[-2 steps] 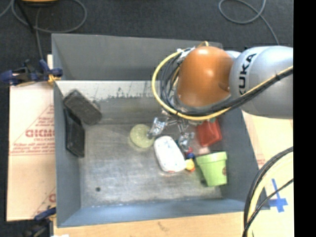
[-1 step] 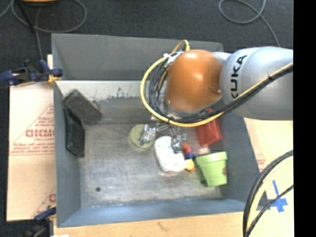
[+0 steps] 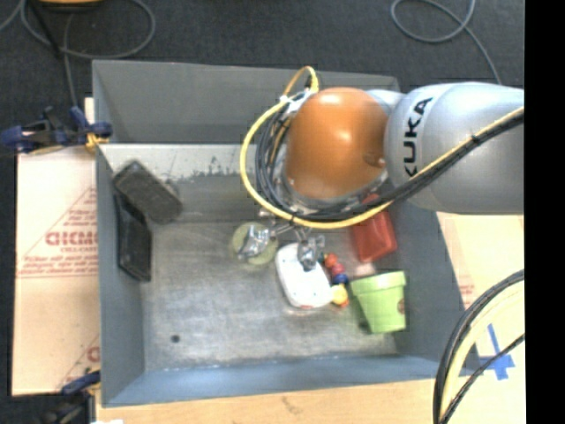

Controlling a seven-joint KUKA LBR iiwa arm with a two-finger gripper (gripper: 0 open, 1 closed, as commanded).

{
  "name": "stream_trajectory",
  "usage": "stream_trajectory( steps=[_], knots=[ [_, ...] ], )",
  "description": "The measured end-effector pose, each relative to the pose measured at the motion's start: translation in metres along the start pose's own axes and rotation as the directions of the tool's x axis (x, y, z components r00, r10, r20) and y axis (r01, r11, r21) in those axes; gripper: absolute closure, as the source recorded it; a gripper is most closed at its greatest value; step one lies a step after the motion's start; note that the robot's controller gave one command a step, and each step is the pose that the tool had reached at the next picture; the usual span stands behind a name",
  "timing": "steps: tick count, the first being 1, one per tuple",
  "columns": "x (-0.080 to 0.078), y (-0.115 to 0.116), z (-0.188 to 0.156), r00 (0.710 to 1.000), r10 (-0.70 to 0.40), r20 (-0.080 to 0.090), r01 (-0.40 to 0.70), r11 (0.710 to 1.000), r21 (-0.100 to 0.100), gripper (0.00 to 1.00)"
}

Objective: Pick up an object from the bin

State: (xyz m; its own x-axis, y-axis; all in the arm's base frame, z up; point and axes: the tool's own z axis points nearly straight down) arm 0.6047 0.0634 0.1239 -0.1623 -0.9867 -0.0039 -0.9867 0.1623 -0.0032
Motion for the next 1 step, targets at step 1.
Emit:
stream_trajectory(
  steps=[1],
  knots=[
    [0.0249, -0.0409, 0.0351, 0.999, 0.043, 0.003, -0.044, 0.999, 0.007, 0.00]
  ],
)
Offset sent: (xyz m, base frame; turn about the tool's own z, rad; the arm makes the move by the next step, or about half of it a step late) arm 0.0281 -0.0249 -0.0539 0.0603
